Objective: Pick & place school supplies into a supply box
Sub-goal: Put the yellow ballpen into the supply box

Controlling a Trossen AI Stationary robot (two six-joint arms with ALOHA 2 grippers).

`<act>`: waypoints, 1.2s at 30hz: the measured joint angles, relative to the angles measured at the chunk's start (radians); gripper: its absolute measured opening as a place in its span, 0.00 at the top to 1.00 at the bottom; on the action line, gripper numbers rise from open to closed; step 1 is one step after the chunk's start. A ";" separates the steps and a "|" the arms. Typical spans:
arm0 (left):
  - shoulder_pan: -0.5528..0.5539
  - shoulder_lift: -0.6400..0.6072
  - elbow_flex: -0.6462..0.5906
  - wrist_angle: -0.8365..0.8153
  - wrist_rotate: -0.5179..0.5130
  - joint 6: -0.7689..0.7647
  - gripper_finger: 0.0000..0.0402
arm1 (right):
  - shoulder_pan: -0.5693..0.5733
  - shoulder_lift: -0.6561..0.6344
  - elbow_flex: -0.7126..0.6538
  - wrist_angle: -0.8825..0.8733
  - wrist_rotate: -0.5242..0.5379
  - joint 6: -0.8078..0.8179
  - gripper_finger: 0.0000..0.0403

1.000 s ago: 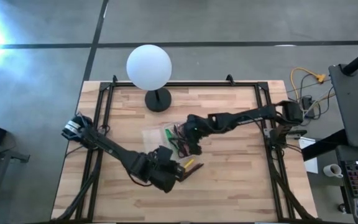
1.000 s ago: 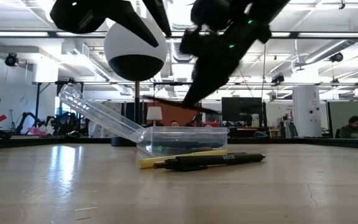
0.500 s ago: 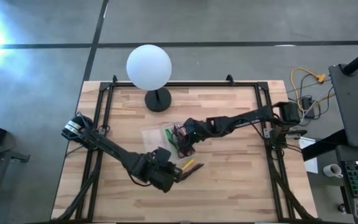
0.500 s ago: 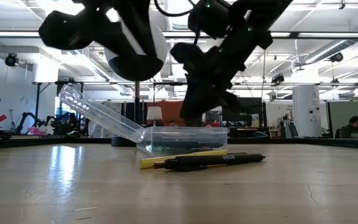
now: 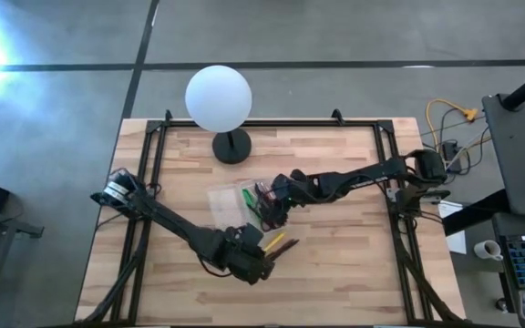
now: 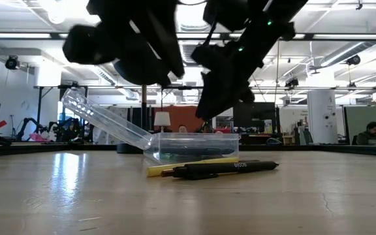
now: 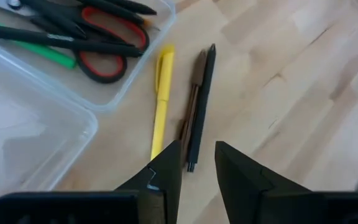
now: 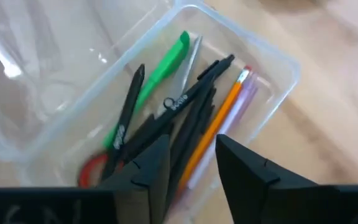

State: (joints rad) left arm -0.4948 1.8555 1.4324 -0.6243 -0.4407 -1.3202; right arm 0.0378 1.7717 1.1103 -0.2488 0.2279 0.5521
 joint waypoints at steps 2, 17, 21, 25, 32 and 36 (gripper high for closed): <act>0.004 0.039 0.021 0.001 0.010 0.001 0.80 | 0.018 -0.017 -0.008 -0.002 0.030 -0.082 0.68; 0.018 0.162 0.112 -0.081 0.046 0.038 0.67 | 0.095 -0.070 -0.032 -0.002 0.207 -0.252 0.45; 0.018 0.163 0.108 -0.081 0.043 0.140 0.67 | 0.103 -0.095 -0.032 -0.004 0.281 -0.276 0.44; 0.020 0.186 0.106 -0.076 0.044 0.183 0.67 | 0.102 -0.129 -0.034 -0.007 0.307 -0.276 0.44; 0.031 0.230 0.105 -0.090 0.048 0.179 0.67 | 0.102 -0.198 -0.037 -0.008 0.353 -0.291 0.44; 0.049 0.231 0.104 -0.098 0.048 0.178 0.67 | 0.102 -0.212 -0.038 -0.009 0.353 -0.297 0.44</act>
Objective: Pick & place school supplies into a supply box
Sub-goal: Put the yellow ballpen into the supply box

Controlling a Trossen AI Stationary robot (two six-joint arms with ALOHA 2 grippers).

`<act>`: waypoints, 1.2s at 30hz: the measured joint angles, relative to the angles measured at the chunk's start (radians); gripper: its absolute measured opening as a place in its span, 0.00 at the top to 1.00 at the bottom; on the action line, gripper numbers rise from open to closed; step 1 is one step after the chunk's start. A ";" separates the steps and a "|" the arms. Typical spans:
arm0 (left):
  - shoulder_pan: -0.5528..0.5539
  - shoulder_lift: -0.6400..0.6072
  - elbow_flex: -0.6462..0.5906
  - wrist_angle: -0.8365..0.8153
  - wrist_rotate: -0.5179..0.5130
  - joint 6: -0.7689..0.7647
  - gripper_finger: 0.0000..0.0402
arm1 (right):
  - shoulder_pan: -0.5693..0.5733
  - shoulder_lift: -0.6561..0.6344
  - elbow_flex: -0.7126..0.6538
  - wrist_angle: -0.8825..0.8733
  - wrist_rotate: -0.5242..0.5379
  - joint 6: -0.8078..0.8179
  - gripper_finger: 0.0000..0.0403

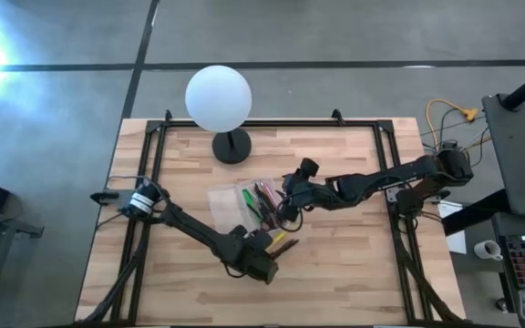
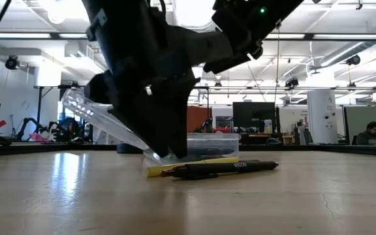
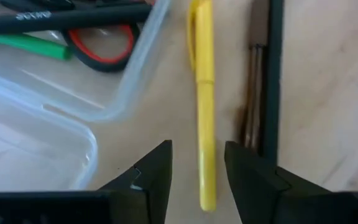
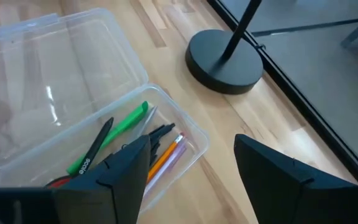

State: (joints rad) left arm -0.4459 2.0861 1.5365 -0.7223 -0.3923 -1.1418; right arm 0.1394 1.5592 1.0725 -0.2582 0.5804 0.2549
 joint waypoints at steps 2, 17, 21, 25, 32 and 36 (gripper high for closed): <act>0.007 0.000 -0.005 0.008 0.001 0.000 0.67 | 0.000 -0.001 -0.001 0.000 0.000 -0.015 0.44; 0.024 0.021 -0.053 0.155 0.078 0.016 0.67 | 0.000 -0.001 -0.068 -0.008 -0.001 -0.054 0.43; 0.028 0.021 -0.055 0.150 0.084 0.015 0.71 | 0.000 -0.001 -0.074 -0.012 -0.001 -0.056 0.43; 0.031 0.022 -0.060 0.144 0.093 0.015 0.81 | 0.000 -0.001 -0.074 -0.011 -0.001 -0.081 0.44; 0.035 0.022 -0.065 0.141 0.099 0.013 0.97 | -0.003 -0.002 -0.074 -0.001 -0.001 -0.100 0.44; 0.043 0.022 -0.065 0.143 0.110 -0.010 0.95 | -0.007 -0.002 -0.074 0.003 -0.001 -0.119 0.44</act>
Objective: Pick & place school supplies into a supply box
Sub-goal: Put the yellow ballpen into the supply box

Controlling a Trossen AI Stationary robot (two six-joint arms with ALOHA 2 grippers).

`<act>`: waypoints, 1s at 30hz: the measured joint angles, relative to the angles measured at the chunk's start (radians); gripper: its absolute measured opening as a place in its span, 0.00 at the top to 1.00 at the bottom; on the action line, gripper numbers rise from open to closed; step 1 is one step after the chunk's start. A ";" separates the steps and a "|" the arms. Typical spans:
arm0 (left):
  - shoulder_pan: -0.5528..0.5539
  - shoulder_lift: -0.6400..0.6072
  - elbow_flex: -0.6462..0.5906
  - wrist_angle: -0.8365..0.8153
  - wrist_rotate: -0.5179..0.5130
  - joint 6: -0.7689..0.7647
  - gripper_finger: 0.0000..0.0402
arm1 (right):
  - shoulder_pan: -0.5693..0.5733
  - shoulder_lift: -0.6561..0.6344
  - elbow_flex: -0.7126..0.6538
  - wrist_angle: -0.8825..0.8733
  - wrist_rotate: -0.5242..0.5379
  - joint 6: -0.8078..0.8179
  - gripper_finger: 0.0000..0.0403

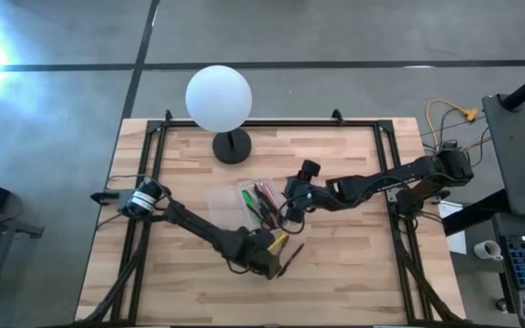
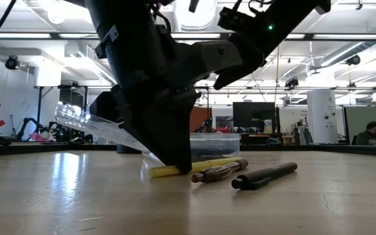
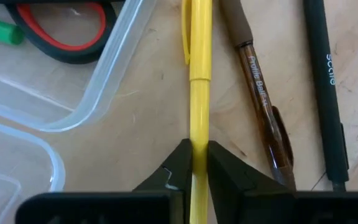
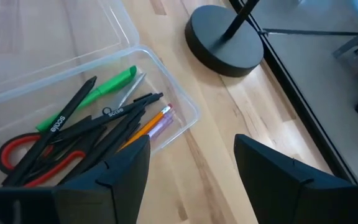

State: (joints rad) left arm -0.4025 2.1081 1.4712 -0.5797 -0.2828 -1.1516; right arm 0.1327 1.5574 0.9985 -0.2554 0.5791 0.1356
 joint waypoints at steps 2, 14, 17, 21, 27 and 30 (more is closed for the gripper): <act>0.004 -0.001 0.010 -0.011 0.005 -0.011 0.96 | -0.005 0.000 0.000 0.000 0.000 -0.004 0.44; 0.004 0.006 0.252 -0.241 -0.056 -0.141 0.98 | -0.025 -0.096 0.001 -0.002 0.118 0.013 0.43; 0.004 0.005 0.328 -0.288 -0.107 -0.222 0.98 | -0.025 -0.139 0.001 0.001 0.130 0.019 0.42; 0.010 0.004 0.412 -0.386 -0.199 -0.387 0.98 | -0.025 -0.181 0.000 -0.002 0.130 0.045 0.42; 0.076 0.002 0.419 -0.464 -0.230 -0.532 0.98 | -0.025 -0.203 -0.001 -0.003 0.131 0.045 0.42; 0.125 0.002 0.387 -0.441 -0.205 -0.538 0.98 | -0.025 -0.202 -0.001 -0.022 0.131 0.045 0.42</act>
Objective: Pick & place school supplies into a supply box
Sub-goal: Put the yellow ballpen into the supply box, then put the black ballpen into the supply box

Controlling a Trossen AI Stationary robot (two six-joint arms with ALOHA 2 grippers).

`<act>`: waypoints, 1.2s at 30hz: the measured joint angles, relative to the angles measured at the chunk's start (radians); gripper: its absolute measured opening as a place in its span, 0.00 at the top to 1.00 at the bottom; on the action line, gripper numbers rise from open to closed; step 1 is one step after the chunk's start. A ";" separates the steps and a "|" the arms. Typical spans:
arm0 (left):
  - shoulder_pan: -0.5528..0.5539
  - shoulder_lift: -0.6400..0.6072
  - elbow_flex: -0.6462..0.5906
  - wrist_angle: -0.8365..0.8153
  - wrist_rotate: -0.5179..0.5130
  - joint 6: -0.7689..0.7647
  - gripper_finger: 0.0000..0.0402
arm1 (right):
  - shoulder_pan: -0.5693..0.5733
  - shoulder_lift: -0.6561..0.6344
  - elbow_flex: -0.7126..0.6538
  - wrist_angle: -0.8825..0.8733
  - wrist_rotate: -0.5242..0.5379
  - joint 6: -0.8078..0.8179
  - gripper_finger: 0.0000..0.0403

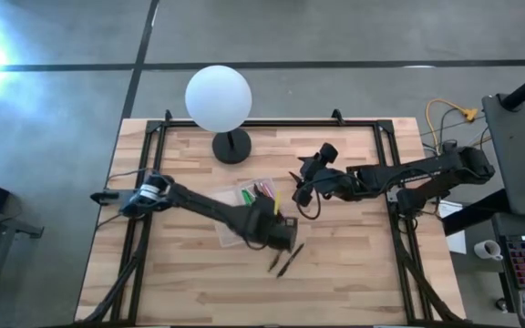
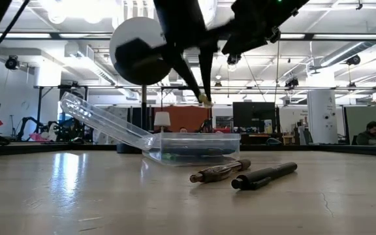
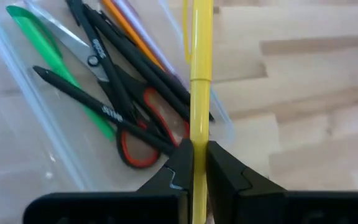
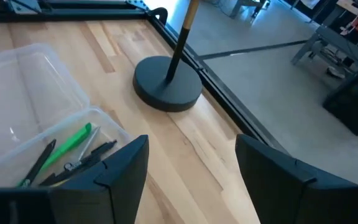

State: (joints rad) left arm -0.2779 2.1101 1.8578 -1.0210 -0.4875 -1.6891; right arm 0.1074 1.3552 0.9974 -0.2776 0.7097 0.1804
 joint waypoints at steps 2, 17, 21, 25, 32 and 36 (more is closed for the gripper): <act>0.032 0.000 -0.024 0.013 0.015 -0.016 0.98 | 0.000 0.002 0.000 -0.016 0.000 0.003 0.42; 0.076 -0.001 -0.147 0.065 0.114 -0.033 0.96 | 0.001 0.000 -0.001 -0.090 0.100 -0.001 0.40; 0.076 -0.001 -0.150 0.069 0.112 -0.033 0.93 | 0.001 0.000 -0.001 -0.091 0.100 -0.014 0.39; 0.077 -0.002 -0.146 0.063 0.087 -0.034 0.86 | 0.001 0.000 -0.001 -0.091 0.100 -0.015 0.39; 0.080 -0.003 -0.154 0.048 0.086 -0.056 0.73 | 0.001 0.000 -0.001 -0.093 0.100 -0.003 0.40; 0.070 -0.005 -0.124 0.018 0.056 -0.037 0.69 | 0.001 0.000 -0.001 -0.094 0.100 -0.001 0.39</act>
State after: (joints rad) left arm -0.2078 2.1054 1.7335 -1.0029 -0.4317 -1.7263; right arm 0.1081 1.3552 0.9963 -0.3713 0.8101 0.1791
